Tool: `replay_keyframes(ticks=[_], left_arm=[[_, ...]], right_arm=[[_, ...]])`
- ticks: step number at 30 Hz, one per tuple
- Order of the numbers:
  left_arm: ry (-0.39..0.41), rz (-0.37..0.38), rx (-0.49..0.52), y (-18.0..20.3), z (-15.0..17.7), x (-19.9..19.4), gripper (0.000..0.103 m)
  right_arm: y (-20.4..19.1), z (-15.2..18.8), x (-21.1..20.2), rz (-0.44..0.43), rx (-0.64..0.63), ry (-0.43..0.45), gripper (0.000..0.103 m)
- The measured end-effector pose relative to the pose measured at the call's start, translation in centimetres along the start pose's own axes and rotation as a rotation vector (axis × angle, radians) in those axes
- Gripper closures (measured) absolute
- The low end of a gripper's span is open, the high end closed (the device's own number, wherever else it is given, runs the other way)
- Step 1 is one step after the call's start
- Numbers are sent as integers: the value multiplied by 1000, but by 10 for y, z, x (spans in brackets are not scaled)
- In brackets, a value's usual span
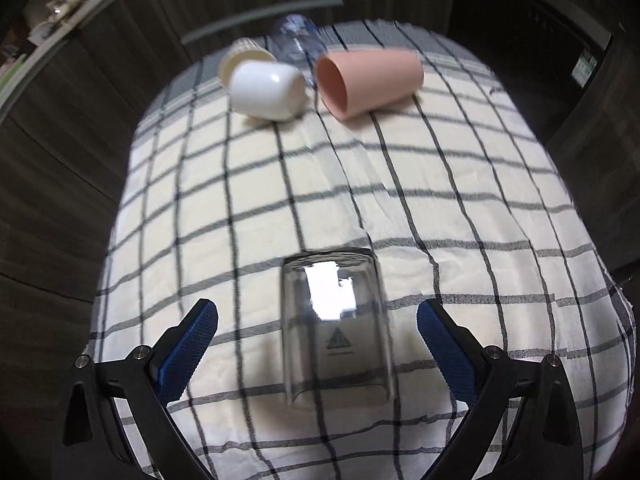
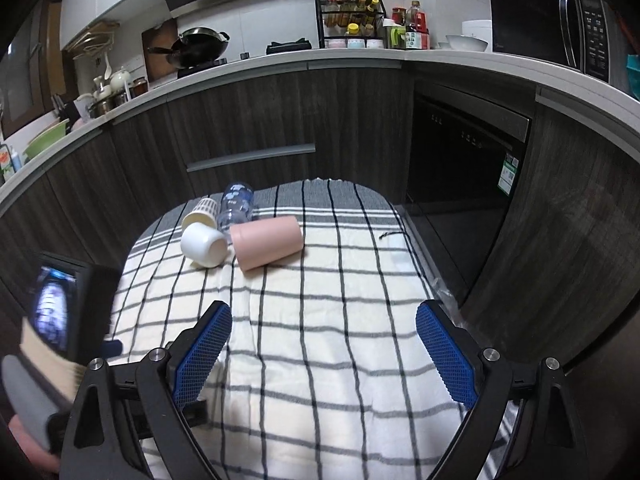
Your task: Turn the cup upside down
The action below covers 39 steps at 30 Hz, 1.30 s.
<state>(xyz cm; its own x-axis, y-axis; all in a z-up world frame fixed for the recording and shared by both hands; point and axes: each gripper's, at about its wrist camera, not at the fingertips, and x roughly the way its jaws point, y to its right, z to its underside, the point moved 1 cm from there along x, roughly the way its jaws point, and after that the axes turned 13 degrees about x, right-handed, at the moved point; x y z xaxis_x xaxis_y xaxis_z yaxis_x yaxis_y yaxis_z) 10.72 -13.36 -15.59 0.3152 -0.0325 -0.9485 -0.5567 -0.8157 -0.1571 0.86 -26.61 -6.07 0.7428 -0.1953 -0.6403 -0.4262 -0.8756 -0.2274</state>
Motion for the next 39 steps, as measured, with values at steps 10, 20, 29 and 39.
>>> replay_keyframes(ticks=[10, 20, 29, 39], left_arm=[[-187, 77, 59, 5, -26, 38, 11], [-411, 118, 68, 2, -36, 79, 33], [-388, 133, 72, -7, -32, 79, 35], [-51, 97, 14, -27, -19, 16, 35]], right_arm=[[0, -19, 4, -33, 34, -1, 9], [5, -26, 19, -70, 128, -38, 9], [9, -22, 27, -72, 158, -72, 9], [7, -21, 20, -75, 157, -52, 9]])
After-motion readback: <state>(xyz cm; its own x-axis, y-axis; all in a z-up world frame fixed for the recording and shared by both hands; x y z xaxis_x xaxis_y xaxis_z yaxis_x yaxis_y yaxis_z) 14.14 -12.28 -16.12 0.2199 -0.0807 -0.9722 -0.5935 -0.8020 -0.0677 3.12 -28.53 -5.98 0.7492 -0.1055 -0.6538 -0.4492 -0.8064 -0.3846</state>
